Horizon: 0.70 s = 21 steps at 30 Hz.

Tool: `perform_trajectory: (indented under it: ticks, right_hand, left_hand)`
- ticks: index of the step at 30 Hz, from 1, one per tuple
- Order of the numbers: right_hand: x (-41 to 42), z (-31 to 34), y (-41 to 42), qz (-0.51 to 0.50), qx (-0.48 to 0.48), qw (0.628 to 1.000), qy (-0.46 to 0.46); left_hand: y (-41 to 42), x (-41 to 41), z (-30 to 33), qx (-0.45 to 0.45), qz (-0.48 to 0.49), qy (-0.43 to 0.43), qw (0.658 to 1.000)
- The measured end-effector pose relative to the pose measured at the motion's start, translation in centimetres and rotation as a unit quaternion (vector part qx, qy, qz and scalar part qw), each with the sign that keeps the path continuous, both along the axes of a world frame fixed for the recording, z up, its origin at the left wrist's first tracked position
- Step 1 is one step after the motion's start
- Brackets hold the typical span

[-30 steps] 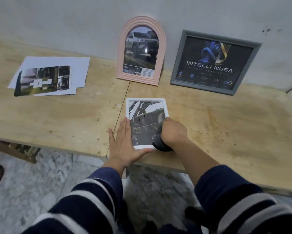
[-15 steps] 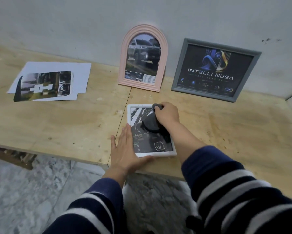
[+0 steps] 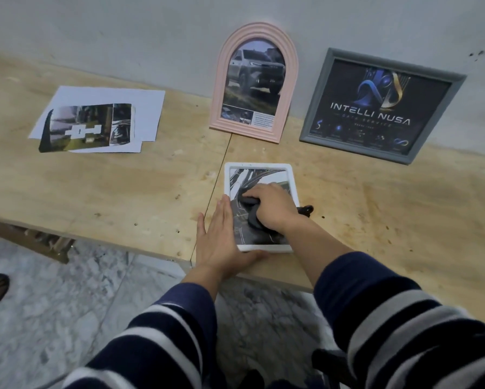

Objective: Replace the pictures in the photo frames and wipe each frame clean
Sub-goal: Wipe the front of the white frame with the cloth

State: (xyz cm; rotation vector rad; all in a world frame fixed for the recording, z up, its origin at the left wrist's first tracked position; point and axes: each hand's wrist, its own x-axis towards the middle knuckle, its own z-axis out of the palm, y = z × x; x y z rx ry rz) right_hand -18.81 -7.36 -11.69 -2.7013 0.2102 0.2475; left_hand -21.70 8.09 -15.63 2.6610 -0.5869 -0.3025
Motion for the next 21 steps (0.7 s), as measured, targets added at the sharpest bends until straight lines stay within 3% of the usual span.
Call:
perform_trajectory:
  ticks: [4,9,12,15,18,21]
  right_hand:
    - [-2.3,0.6,0.3,0.006,0.041,0.999,0.02]
    - [-2.8,2.7,-0.4,-0.035,0.112,0.985,0.123]
    - [-1.9,3.4,-1.2,-0.149,0.198,0.966,0.068]
    - [-0.2,3.8,-1.1,-0.181,0.236,0.955,0.005]
    - [2.0,3.4,-0.4,-0.165,0.214,0.963,-0.022]
    - [3.1,1.8,0.8,-0.129,0.092,0.987,-0.012]
  left_hand:
    - [-0.1,-0.1,0.4,-0.006,0.001,0.003,1.0]
    - [0.1,-0.3,0.9,-0.014,0.006,0.025,1.0]
    - [0.4,-0.1,1.3,-0.052,-0.005,0.05,0.997]
    - [1.4,0.7,1.0,-0.082,-0.024,0.029,0.996]
    - [2.6,1.3,0.1,-0.09,-0.038,-0.002,0.995]
    - [3.2,1.3,-0.6,-0.084,-0.04,-0.01,0.996]
